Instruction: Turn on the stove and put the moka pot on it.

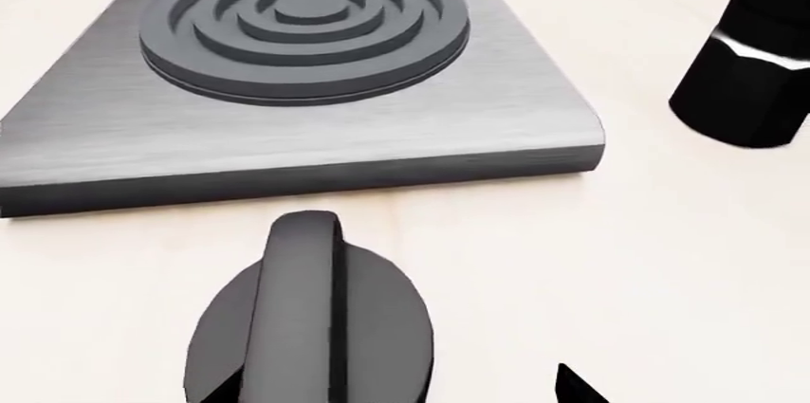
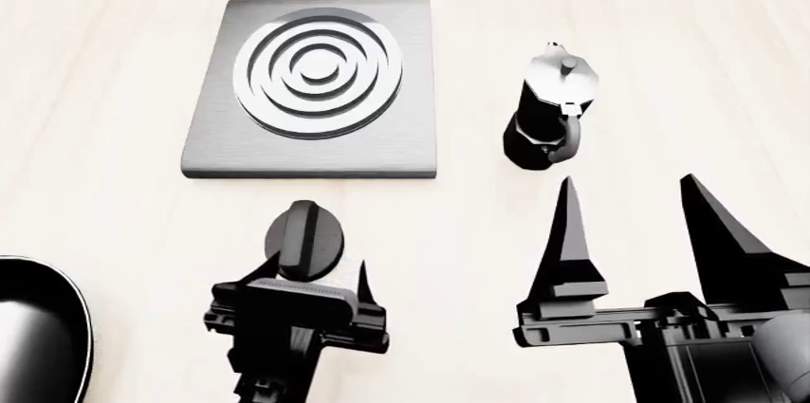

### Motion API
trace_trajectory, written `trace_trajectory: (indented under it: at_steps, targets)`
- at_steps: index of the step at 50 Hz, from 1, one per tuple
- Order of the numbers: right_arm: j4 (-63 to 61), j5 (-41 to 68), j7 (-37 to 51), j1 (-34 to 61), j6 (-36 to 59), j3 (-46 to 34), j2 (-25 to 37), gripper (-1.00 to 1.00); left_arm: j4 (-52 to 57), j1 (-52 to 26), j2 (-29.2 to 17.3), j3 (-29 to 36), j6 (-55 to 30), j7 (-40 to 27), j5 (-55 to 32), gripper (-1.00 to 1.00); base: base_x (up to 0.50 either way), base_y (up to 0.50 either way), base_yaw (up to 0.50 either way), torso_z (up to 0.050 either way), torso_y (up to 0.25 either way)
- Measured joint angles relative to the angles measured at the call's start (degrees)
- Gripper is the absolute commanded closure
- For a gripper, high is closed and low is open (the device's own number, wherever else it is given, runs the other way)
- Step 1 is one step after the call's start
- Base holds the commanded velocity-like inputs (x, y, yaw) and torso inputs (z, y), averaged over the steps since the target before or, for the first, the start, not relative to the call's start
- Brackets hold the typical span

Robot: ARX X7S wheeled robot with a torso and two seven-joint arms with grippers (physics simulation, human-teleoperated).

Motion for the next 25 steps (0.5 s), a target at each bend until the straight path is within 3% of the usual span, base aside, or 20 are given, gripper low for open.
trace_trajectory:
  at_steps: [25]
  targets:
    - [0.08, 0.3, 1.16, 1.12, -0.99, -1.5, 1.06, -1.0, 0.02, -0.22, -0.18, 2.12, -0.26, -0.48, 0.71, -1.0, 0.0, 0.0, 0.0, 0.0, 0.0]
